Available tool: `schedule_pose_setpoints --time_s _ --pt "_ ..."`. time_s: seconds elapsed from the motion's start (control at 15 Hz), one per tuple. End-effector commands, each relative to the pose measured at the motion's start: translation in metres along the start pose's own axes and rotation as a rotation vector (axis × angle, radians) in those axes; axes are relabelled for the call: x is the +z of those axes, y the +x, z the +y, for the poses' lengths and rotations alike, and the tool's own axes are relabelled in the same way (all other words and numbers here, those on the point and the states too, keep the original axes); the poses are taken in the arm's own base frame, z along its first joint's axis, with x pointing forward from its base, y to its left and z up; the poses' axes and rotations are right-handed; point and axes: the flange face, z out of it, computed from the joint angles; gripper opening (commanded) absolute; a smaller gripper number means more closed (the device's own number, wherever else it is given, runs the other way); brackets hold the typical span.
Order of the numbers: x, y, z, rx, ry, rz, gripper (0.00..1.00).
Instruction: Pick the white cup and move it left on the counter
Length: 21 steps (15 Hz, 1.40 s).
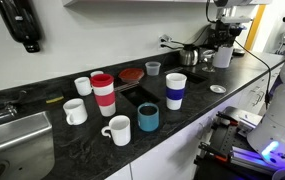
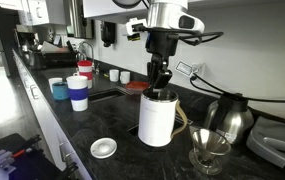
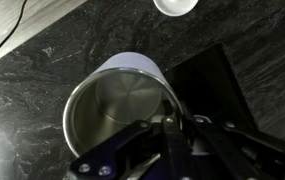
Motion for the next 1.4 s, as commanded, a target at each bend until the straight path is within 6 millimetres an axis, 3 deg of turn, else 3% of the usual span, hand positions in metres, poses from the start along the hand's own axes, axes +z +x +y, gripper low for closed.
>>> schedule_pose_setpoints --time_s 0.0,0.13,0.2,0.53,0.6,0.73,0.87,1.33 --pt "-0.009 -0.023 -0.019 -0.078 0.012 0.016 0.02" --pt "-0.009 -0.025 -0.029 -0.079 0.011 0.014 0.02" --pt "-0.005 -0.020 -0.027 -0.066 0.017 0.007 0.08" --pt "-0.005 -0.023 -0.030 -0.073 0.019 0.008 0.08" --pt "-0.005 -0.023 -0.030 -0.073 0.019 0.008 0.02" --pt "-0.004 -0.030 -0.041 -0.095 0.044 -0.002 0.02" --pt "-0.004 -0.040 -0.061 -0.140 0.069 -0.012 0.02" --pt "0.011 -0.077 -0.167 -0.362 0.078 0.015 0.02"
